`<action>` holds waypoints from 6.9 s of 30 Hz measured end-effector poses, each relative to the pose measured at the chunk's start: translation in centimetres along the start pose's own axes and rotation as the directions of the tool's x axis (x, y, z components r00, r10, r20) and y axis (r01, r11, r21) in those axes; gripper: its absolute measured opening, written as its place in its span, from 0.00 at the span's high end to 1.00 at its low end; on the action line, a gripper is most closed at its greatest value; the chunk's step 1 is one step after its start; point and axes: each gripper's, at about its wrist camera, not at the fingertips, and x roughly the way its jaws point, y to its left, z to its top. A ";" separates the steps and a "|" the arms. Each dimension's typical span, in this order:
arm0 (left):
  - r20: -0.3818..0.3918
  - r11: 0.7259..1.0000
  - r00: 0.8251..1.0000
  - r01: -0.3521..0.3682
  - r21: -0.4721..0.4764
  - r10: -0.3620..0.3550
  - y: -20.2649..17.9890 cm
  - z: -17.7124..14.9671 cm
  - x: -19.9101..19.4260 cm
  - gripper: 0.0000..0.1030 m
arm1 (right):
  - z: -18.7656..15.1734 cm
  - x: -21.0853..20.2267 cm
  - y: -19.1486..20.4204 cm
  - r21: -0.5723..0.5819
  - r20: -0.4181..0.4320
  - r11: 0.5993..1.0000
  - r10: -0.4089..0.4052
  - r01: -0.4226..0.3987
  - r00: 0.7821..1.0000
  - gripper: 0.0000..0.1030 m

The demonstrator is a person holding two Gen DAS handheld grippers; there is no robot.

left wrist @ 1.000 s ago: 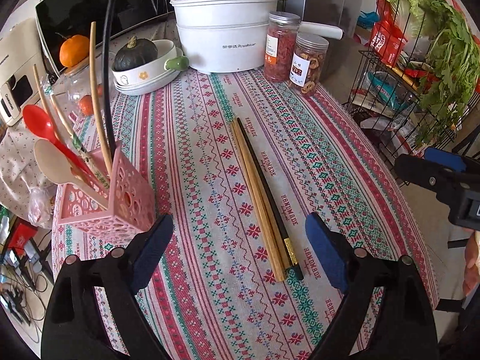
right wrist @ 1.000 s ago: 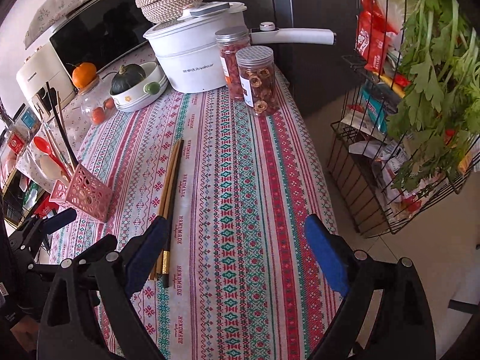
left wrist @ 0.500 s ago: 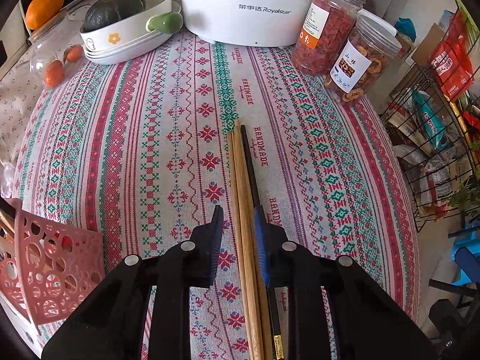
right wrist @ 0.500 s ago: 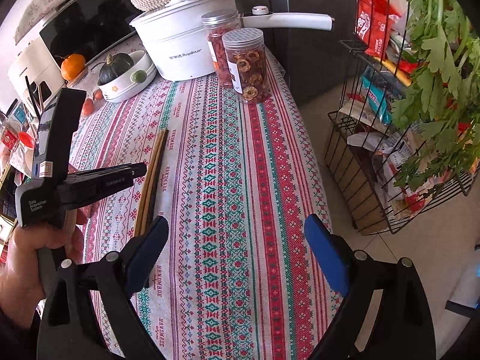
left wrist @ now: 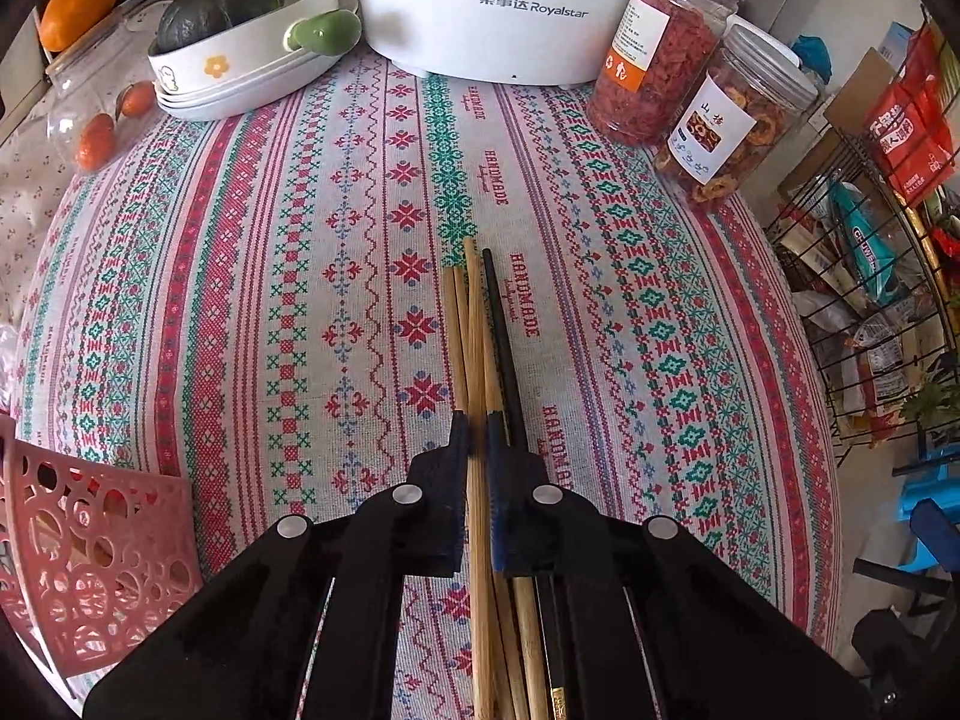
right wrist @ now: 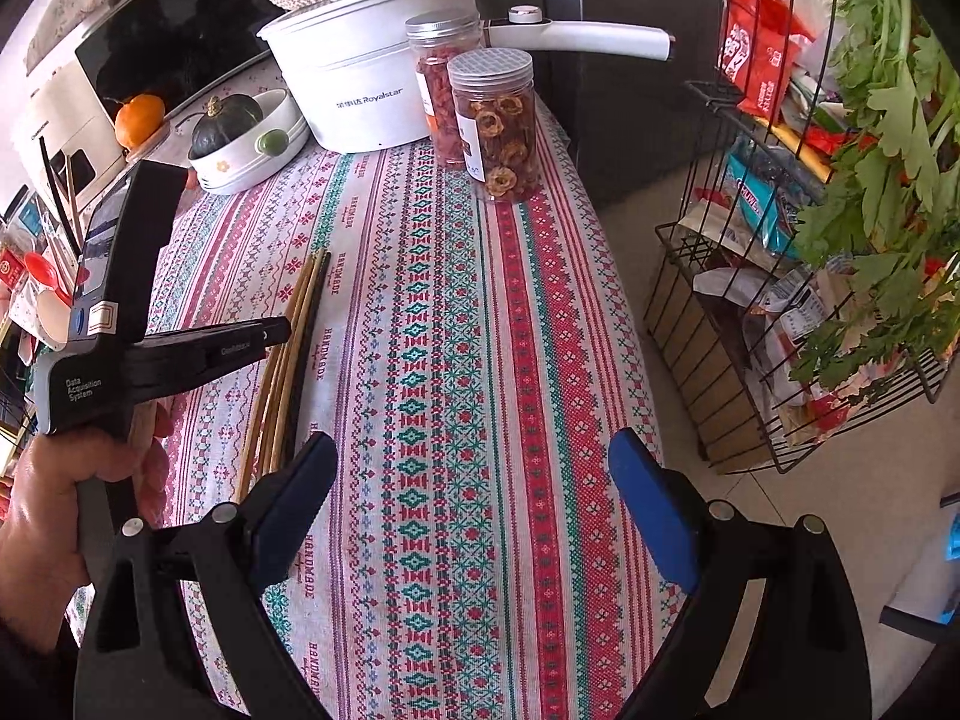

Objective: Organize utensils
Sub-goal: 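Lift a wooden chopstick toward the basket with the left tool while the right tool grasps a black chopstick, then drop the wooden chopstick into the basket with the left tool while the right tool drops the black chopstick in, then grasp a wooden chopstick from the cloth with the right tool and lift it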

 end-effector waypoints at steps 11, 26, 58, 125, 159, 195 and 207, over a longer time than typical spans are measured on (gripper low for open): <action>0.148 0.989 0.980 0.124 0.083 -0.135 2.2 -4.4 -9.3 0.95 | 0.2 0.1 2.6 -0.032 0.002 0.999 0.003 -0.003 1.000 0.13; 0.309 0.971 0.920 0.218 0.102 -0.240 9.4 -10.6 -18.7 0.95 | 3.0 4.7 6.2 0.076 -0.044 0.992 0.106 -0.102 0.993 0.61; 0.375 0.965 0.889 0.252 0.077 -0.263 14.3 -9.8 -20.4 0.95 | 7.0 9.7 12.9 -0.092 0.000 0.995 0.024 -0.024 1.000 0.94; 0.409 0.969 0.905 0.196 -0.152 -0.119 21.9 -10.9 -21.2 0.07 | 6.0 -14.0 22.6 -0.234 0.408 0.924 0.375 -0.302 0.832 0.94; 0.384 0.983 0.923 0.085 -0.162 -0.016 18.9 -11.7 -19.6 0.07 | 3.7 -6.7 13.9 -0.074 0.266 0.991 0.127 -0.111 0.956 0.16; 0.305 0.999 0.952 0.043 0.004 -0.042 13.2 -11.8 -16.8 0.13 | 3.5 12.2 12.1 -0.024 -0.086 0.998 0.057 -0.060 0.995 0.86; 0.234 0.978 0.958 0.128 0.165 -0.165 6.4 -11.7 -16.7 0.49 | 3.0 8.9 7.8 0.016 -0.127 0.999 0.042 -0.040 0.991 0.93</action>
